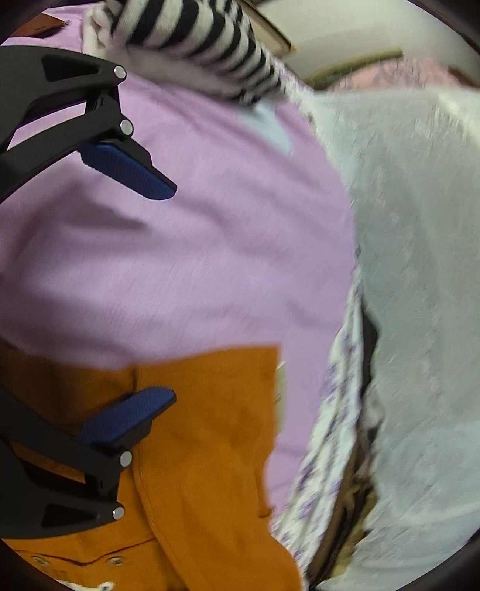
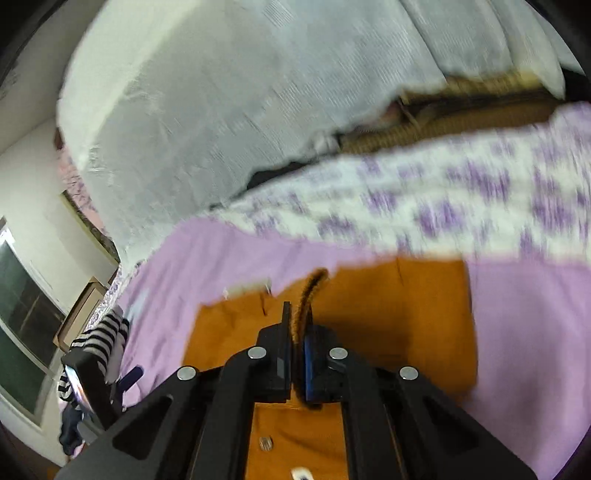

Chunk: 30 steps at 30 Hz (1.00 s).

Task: Fold small clothes

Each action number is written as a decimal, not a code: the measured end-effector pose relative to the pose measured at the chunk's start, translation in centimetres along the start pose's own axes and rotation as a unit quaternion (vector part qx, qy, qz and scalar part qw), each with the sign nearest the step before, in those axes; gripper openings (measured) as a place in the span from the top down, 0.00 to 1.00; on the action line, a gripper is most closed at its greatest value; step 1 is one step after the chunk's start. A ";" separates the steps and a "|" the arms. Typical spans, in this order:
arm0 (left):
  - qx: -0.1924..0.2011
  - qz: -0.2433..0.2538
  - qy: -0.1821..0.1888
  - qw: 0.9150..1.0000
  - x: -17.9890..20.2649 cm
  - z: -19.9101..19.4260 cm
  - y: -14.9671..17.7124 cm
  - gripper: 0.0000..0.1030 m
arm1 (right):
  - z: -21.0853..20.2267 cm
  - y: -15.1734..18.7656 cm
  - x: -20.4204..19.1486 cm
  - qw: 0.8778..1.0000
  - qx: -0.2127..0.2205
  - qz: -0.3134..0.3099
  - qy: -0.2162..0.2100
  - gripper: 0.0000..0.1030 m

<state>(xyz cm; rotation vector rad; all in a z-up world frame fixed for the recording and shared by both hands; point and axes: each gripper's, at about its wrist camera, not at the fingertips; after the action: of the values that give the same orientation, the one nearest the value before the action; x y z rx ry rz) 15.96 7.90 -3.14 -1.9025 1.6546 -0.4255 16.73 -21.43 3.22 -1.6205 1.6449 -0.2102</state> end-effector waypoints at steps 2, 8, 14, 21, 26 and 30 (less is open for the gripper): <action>-0.006 -0.021 0.001 1.000 -0.8 0.3 -0.2 0.04 | 0.8 -0.5 1.2 0.999 0.005 -0.002 0.035 0.95; -0.087 -0.036 0.040 0.995 -1.8 3.2 -0.7 0.04 | 6.4 1.7 8.8 0.992 -0.087 0.090 0.023 0.94; -0.012 -0.023 0.025 0.999 -1.2 0.2 -0.9 0.04 | 1.3 0.8 7.6 0.997 -0.004 0.068 0.028 0.74; 0.000 0.049 -0.004 0.999 3.9 -0.5 -3.5 0.04 | 4.3 0.5 5.3 0.998 -0.055 0.013 0.025 0.74; -0.100 0.038 0.026 0.994 3.5 4.9 -3.5 0.04 | 6.4 1.5 7.9 0.994 -0.097 0.045 0.016 0.75; -0.122 -0.013 0.092 0.988 0.9 5.7 -3.6 0.04 | 5.9 1.7 8.1 0.994 -0.092 0.049 0.017 0.77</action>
<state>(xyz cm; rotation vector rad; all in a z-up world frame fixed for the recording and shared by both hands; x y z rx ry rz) 22.29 8.44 -5.55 -2.1187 1.8764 -0.4362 20.20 -26.05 -5.11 -1.6740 1.8085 -0.0362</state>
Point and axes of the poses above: each gripper's, at about its wrist camera, not at the fingertips, and z roughly the way its jaws point, x to its right, y to its underside, and after that the axes turned 14 degrees about -x, right-handed
